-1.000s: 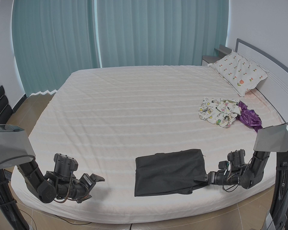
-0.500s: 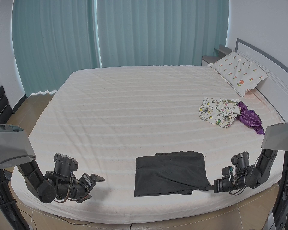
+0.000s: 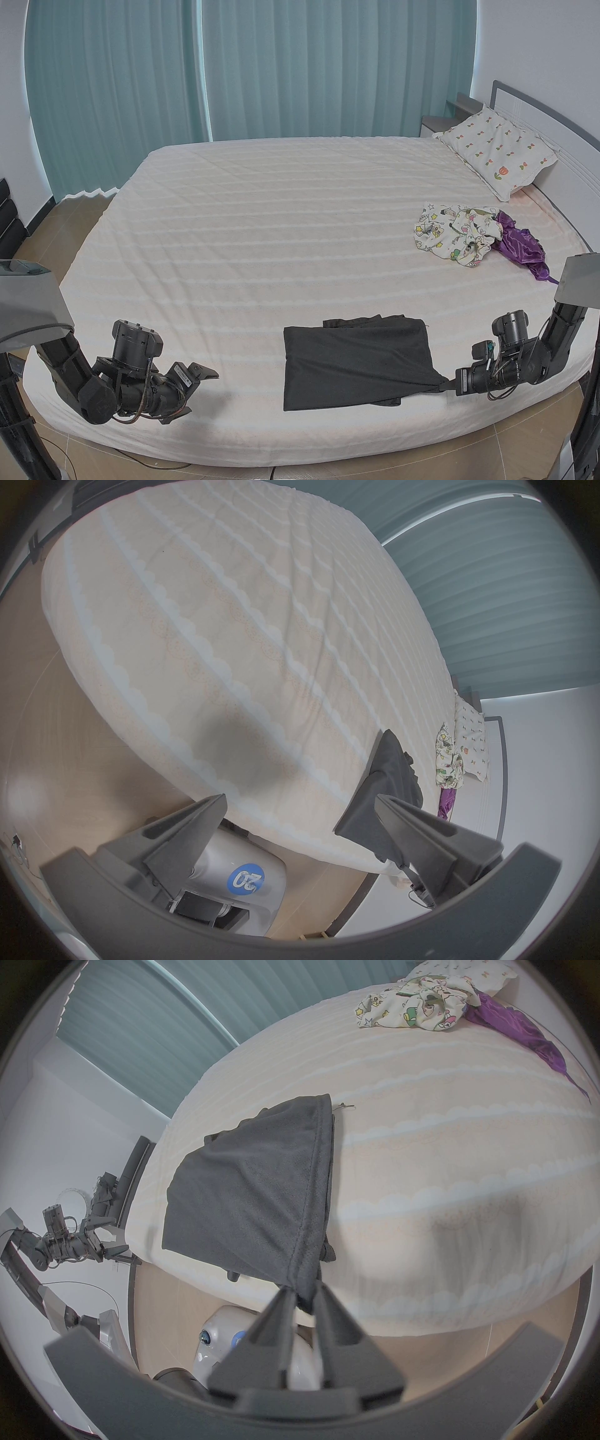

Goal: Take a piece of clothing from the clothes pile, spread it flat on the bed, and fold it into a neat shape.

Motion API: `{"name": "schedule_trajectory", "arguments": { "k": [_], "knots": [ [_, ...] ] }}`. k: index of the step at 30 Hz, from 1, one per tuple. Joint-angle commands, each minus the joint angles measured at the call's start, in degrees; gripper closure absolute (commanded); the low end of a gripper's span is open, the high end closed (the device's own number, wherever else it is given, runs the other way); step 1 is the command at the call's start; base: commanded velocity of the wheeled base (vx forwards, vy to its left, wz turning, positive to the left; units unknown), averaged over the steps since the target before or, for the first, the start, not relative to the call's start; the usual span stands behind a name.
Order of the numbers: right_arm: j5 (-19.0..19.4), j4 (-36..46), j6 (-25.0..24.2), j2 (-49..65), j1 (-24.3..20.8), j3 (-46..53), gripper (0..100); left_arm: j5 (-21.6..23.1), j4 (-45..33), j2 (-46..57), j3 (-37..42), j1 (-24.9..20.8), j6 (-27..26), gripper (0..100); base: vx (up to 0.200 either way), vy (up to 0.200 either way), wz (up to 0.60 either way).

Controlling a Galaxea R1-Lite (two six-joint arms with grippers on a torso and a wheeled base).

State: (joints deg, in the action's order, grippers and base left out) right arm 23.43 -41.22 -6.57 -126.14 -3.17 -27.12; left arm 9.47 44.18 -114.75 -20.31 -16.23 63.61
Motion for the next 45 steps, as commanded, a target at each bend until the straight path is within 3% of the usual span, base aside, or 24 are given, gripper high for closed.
{"name": "schedule_trajectory", "arguments": {
  "k": [1,8,11,12,13,16,18,19,38,39,45],
  "knots": [
    [0.04,0.17,0.24,-0.07,0.09,-0.12,0,0.02,0.03,-0.04,0.01,-0.03,0.02,0,0.0,0.0,0.0],
    [0.92,-0.44,-0.55,0.01,2.82,-3.73,0,0.02,0.03,-0.04,0.01,-0.03,0.02,0,0.0,0.0,0.0],
    [1.35,-0.44,-6.52,-2.01,2.91,-9.09,0,0.02,0.03,-0.12,-0.08,-0.03,0.02,0,0.0,0.0,0.0],
    [1.35,-0.44,-6.52,-2.01,2.91,-9.09,0,0.02,0.03,-0.12,-0.08,-0.03,0.02,0,0.0,0.0,0.0],
    [1.53,-0.62,-15.31,-5.26,0.8,-14.8,0,0.02,0.03,-0.12,-0.08,-0.03,0.02,0,0.0,0.0,0.0],
    [-0.84,-2.11,-25.42,-10.27,-1.58,-22.8,0,0.02,0.03,-0.12,-0.08,-0.03,0.02,0,0.0,0.0,0.0],
    [-1.11,-2.2,-25.95,-10.53,-1.66,-23.15,0,0.02,0.03,-0.12,-0.08,-0.03,0.02,0,0.0,0.0,0.0],
    [-5.15,-3.7,-31.93,-13.52,-2.37,-28.86,0,0.02,0.03,-0.12,0.01,-0.03,0.02,0,0.0,0.0,0.0],
    [-2.25,-0.88,-33.33,-15.54,-2.54,-34.31,0,-0.33,0.03,-0.39,-0.08,-0.39,0.02,0,0.0,0.0,0.0],
    [-2.34,-0.71,-33.33,-15.63,-2.54,-34.4,100,-0.33,0.03,-0.39,-0.08,-0.39,0.02,0,0.0,0.0,0.0],
    [-2.51,-0.71,-33.33,-15.98,-2.28,-34.66,100,-0.33,0.03,-0.39,-0.08,-0.39,0.02,0,0.0,0.0,0.0]
  ]
}}
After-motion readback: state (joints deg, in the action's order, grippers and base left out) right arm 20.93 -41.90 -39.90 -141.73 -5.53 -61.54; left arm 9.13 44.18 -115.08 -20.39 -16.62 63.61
